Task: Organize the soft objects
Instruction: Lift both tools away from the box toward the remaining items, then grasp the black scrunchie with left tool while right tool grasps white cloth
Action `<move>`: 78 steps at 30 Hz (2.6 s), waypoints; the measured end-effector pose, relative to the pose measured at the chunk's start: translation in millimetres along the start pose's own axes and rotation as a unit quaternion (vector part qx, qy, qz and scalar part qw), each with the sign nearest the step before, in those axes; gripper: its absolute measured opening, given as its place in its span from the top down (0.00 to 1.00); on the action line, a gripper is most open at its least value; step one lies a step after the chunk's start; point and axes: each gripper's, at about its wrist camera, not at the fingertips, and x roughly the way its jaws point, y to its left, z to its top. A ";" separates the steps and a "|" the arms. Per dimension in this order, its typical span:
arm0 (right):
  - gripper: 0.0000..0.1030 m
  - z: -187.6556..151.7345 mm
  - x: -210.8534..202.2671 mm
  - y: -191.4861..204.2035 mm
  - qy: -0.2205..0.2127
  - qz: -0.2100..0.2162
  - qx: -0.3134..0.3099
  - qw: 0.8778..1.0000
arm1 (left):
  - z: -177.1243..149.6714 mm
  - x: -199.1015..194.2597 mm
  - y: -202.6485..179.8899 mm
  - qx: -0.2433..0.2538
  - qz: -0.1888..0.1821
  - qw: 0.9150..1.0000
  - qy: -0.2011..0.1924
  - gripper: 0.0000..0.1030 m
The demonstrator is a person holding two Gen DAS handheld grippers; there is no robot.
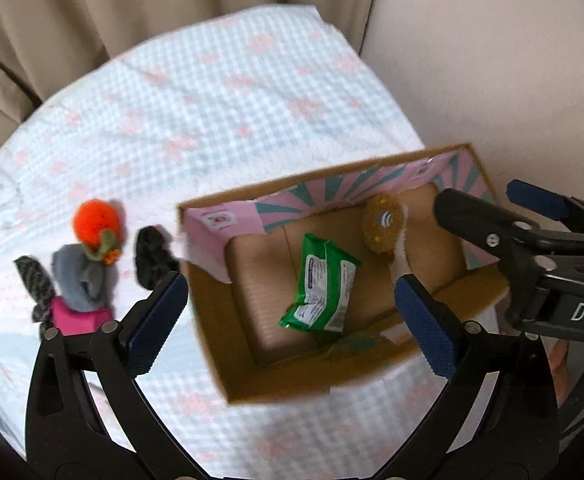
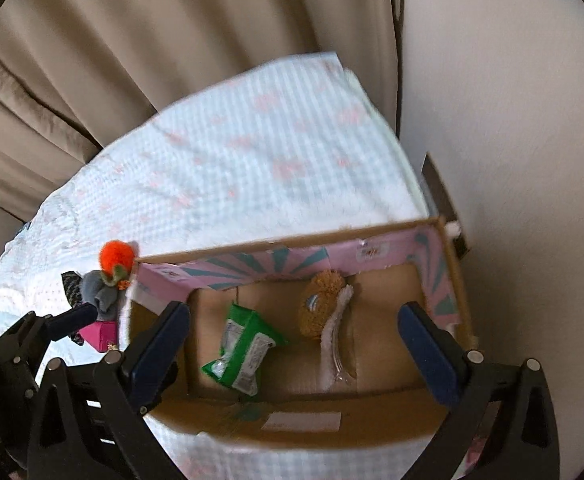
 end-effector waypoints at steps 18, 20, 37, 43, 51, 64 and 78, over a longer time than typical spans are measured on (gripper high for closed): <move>0.00 -55.9 -222.1 97.9 -0.174 -0.032 -0.057 0.983 | -80.0 -242.6 49.9 -0.038 0.011 0.982 -0.187 0.00; 0.00 -67.1 -233.9 103.5 -0.182 -0.029 -0.056 0.981 | -95.0 -263.4 56.3 -0.042 0.016 0.977 -0.207 0.00; 0.00 -169.8 -266.3 197.9 -0.215 -0.038 -0.103 0.971 | -213.9 -343.3 172.3 -0.064 0.019 0.957 -0.281 0.00; 0.00 -197.2 -234.5 252.9 -0.203 -0.035 -0.077 0.976 | -225.7 -342.1 261.6 -0.058 0.021 0.962 -0.266 0.00; 0.00 -220.1 -186.5 325.7 -0.184 -0.035 -0.017 0.982 | -216.4 -306.0 357.8 -0.024 -0.008 0.973 -0.228 0.00; 0.00 -237.0 -54.7 387.4 -0.129 -0.084 0.079 0.985 | -159.5 -153.8 431.7 0.053 -0.059 0.985 -0.153 0.01; 0.00 -266.9 118.1 382.7 -0.066 -0.156 0.135 0.976 | -144.5 62.8 422.0 0.100 -0.063 0.991 -0.059 0.05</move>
